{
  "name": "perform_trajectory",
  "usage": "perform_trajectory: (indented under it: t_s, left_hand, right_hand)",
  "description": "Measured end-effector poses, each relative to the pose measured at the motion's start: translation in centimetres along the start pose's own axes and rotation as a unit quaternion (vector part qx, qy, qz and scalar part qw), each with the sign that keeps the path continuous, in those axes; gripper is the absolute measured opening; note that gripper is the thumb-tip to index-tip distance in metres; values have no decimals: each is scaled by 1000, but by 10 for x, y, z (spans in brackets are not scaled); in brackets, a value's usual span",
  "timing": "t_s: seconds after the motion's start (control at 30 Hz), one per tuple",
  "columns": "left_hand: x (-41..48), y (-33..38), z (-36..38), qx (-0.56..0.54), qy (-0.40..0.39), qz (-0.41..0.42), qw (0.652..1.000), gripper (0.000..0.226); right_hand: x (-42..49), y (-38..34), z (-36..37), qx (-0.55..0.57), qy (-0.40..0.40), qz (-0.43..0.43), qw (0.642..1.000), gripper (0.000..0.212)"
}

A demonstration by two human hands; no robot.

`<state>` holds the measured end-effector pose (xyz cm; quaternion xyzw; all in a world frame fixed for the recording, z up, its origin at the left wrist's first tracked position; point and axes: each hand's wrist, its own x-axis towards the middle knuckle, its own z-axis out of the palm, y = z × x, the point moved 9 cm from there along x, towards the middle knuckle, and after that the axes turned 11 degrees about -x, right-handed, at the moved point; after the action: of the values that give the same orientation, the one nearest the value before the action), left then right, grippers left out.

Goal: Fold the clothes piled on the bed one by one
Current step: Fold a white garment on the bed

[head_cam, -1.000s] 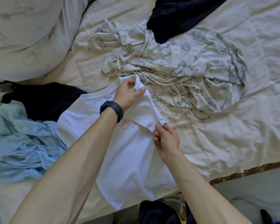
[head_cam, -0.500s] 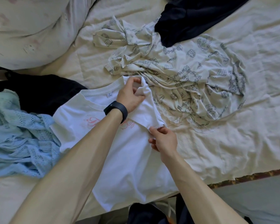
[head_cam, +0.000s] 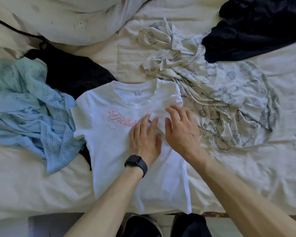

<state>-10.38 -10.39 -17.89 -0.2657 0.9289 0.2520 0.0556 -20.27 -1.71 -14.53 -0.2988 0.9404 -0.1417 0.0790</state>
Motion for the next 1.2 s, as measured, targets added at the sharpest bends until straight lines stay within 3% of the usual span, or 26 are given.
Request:
perform_trajectory:
  t_s: [0.1, 0.2, 0.27, 0.33, 0.4, 0.47, 0.53, 0.63, 0.7, 0.83, 0.93, 1.0, 1.03, 1.1, 1.2]
  left_hand:
    - [-14, -5, 14, 44, -22, 1, 999, 74]
    - [-20, -13, 19, 63, -60, -10, 996, 72]
    - [-23, -21, 10, 45, -65, -22, 997, 72]
    - [-26, -35, -19, -4, -8, -54, 999, 68]
    - [-35, -66, -60, -65, 100, -120, 986, 62]
    - [-48, -113, -102, -120, 216, -203, 947, 58]
    - [-57, -163, -129, -201, 278, -290, 893, 54]
    - [-52, -221, -129, -348, 225, -400, 817, 52]
    - [-42, -235, -117, -385, 139, -435, 802, 46]
    - [-32, -252, -104, -409, 50, -444, 796, 40]
    - [-26, -252, -95, -438, -18, -412, 799, 26]
    - [-26, -253, -97, -447, -22, -404, 798, 23]
    - [-25, -255, -100, -453, -5, -397, 799, 24]
    - [-25, -257, -108, -477, 57, -375, 793, 18]
    - [-31, -262, -122, -474, 157, -344, 795, 14]
  right_hand:
    - [18, 3, 34, -113, -79, -100, 985, 58]
    - [24, 34, 54, -169, -136, -76, 973, 65]
    - [23, 37, 53, -184, -131, -58, 972, 66]
    - [20, 25, 43, -179, -109, -31, 977, 67]
    - [17, 1, 37, -158, -112, -28, 981, 70]
    - [19, -34, 34, -130, -126, -58, 982, 69]
    - [27, -78, 33, -98, -138, -93, 981, 67]
    - [49, -154, 31, -54, -134, -164, 976, 66]
    - [66, -204, 33, -46, -132, -218, 966, 66]
    - [102, -277, 68, -127, -213, -273, 929, 70]
    - [122, -295, 98, -253, -326, -256, 874, 54]
    - [127, -297, 108, -299, -396, -230, 837, 38]
    - [130, -299, 108, -294, -411, -221, 834, 29]
    - [140, -307, 103, -215, -394, -200, 871, 8]
    - [148, -310, 91, -35, -363, -133, 921, 28]
